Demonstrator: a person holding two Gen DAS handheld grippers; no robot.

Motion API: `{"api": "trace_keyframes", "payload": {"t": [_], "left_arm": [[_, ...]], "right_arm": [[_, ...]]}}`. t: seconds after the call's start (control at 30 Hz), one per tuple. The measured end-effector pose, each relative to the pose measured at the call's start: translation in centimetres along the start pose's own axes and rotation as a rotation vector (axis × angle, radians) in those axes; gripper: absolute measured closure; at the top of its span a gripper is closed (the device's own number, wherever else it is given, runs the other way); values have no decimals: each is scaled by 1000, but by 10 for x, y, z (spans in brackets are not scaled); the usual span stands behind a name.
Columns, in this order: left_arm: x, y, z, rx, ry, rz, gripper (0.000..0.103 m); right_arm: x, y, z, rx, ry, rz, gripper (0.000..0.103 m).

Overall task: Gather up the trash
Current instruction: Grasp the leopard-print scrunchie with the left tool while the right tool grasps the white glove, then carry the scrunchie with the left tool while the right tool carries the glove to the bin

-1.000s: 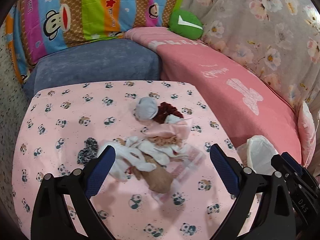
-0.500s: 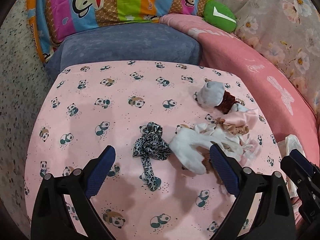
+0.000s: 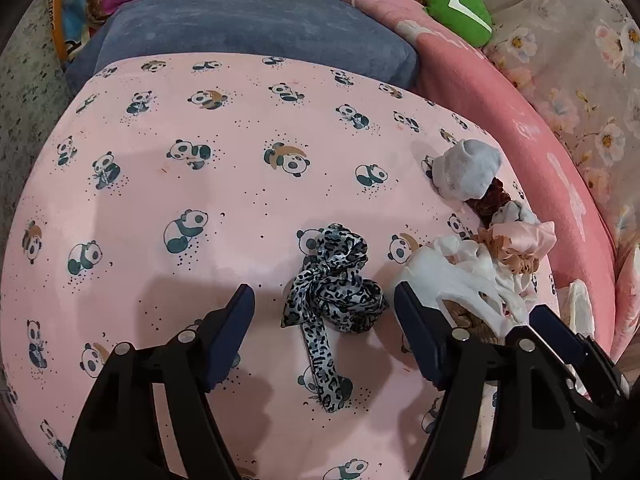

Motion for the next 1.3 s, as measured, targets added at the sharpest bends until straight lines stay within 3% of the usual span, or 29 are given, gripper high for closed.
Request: {"api": "trace_keyframes", "payload": {"t": [0.13, 0.2, 0.23, 0.3, 0.5, 0.77, 1.03, 1.3], "left_arm": [[-9, 3, 5, -23, 32, -33, 54], [-12, 5, 8, -32, 50, -48, 74], [-11, 6, 10, -36, 59, -52, 79], [-8, 7, 12, -39, 68, -52, 87], [22, 3, 34, -76, 79, 9, 90], [85, -4, 99, -203, 93, 133, 90], [118, 0, 186, -360, 123, 204, 90], [124, 13, 271, -512, 139, 226, 90]], "right_arm": [[-14, 1, -5, 17, -13, -37, 81], [-18, 3, -6, 28, -14, -49, 89], [-18, 4, -6, 33, -15, -51, 97], [-15, 4, -7, 32, -20, -38, 97], [23, -8, -2, 19, -29, 60, 98], [108, -32, 24, -35, -23, 232, 98], [197, -48, 83, -114, 35, 398, 98], [271, -37, 155, -194, 117, 510, 98]]}}
Point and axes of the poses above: each gripper's, at about its wrist camera, not at the fingertips, and x roughly against the way its jaws point, z to its right, y to its underside, the point moved 8 cm from there along -x, roughly the way its jaws point, and after that the axes turned 14 degrees about -z, right-handed, at the moved point
